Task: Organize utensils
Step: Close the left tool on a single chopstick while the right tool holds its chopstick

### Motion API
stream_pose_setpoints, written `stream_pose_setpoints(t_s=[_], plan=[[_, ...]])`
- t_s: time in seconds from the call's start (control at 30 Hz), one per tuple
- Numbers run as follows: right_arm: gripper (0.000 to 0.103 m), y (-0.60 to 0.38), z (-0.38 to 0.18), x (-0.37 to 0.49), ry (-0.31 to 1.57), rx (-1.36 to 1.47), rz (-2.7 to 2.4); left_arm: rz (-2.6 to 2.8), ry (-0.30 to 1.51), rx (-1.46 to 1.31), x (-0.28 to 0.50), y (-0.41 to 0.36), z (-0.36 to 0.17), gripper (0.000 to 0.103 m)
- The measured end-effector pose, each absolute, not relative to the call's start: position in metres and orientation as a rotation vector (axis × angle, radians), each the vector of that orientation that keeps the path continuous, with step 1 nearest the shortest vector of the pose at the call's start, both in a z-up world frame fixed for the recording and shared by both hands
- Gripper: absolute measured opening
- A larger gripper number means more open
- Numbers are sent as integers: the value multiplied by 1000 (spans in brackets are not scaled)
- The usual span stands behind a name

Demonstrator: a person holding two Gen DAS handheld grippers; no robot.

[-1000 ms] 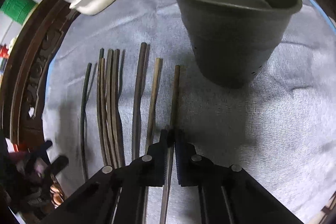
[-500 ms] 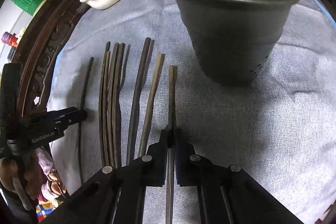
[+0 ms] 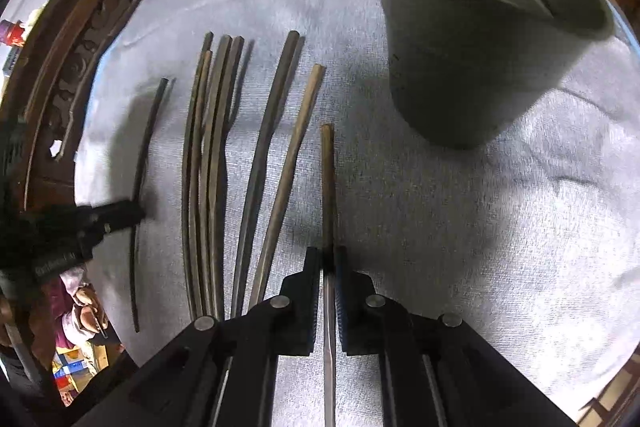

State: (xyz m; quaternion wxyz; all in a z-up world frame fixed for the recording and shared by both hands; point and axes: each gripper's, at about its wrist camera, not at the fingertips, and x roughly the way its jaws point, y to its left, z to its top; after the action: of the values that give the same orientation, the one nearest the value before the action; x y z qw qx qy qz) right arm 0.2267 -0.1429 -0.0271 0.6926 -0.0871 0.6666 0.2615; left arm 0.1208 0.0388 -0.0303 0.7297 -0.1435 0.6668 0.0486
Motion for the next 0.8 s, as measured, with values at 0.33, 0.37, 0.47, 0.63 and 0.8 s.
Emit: stream_pose_setpoints(t_s=[0.33,0.37,0.47,0.63,0.8], plan=[[10,-118,-26,258,1541,-248,559,114,1503,-325,150,49,-35,28],[10,-116,-25,260,1549,-252,557,116,1505,-336,151,50,-35,28],[10,-115,-22,257,1553,-271,556,106,1506,-322,168,55,-31,28],[10,-105,-19,249,1535,-328,558,50,1502,-348,153,47,-30,6],[10,-98,-20,236,1542,-380,563,-7,1514,-391,139,43,-31,6]])
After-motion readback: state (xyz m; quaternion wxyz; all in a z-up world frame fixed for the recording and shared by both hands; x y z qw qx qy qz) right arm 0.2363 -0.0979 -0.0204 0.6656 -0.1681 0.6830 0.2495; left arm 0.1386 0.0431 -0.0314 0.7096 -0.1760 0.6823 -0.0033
